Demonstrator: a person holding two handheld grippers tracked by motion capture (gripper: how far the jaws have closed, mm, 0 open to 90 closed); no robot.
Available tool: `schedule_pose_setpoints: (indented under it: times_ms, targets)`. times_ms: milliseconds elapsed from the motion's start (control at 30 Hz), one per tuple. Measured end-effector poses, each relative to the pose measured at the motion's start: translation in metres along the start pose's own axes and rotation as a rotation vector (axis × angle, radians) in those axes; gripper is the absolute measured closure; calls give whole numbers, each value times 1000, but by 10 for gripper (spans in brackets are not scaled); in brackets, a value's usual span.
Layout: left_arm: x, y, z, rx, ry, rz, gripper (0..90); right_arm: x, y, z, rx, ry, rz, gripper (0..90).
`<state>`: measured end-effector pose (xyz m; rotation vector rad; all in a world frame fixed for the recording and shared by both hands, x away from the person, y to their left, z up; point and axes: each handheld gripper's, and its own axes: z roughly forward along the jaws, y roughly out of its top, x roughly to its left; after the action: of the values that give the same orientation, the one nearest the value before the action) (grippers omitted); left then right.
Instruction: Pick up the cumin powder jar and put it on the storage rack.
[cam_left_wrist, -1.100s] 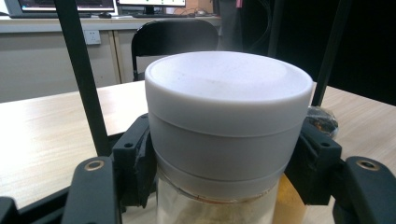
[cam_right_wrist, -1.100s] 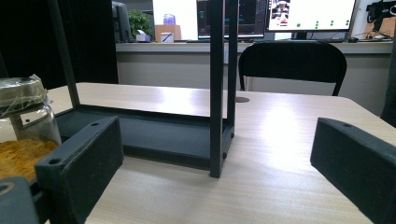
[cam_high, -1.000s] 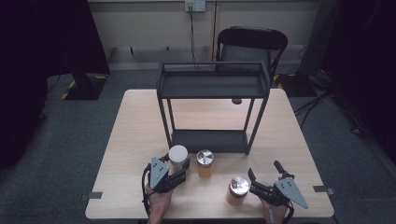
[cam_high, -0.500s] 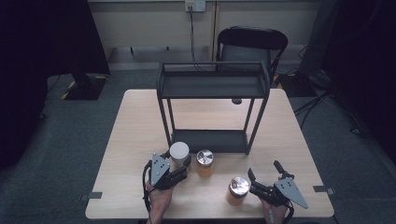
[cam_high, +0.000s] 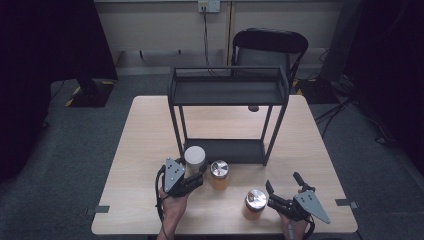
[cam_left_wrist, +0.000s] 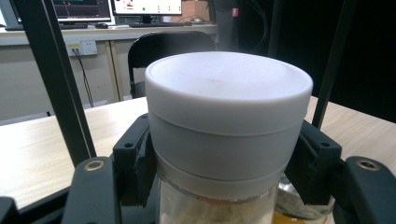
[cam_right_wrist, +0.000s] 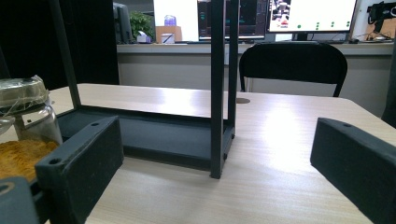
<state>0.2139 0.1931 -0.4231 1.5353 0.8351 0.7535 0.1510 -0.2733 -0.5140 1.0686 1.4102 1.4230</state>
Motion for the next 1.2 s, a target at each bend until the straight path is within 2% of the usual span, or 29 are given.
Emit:
schedule_pose_setpoints:
  times_ms: [267,367,600,867,1067,1200]
  targets:
    - [1,8,7,-4,0,13,346,0,0,0,0,3,0,17]
    - [3,10,11,-6,2,1,346,0,0,0,-1,2,0,17]
    - [3,11,21,3,5,8,346,0,0,0,-2,4,-2,17]
    - [-2,14,37,22,28,15,346,-1,0,0,-2,7,-4,17]
    - [-3,14,45,17,37,8,347,-1,-1,0,-3,8,-4,17]
    - [-5,15,50,20,57,5,346,-1,-1,-1,-4,10,-4,18]
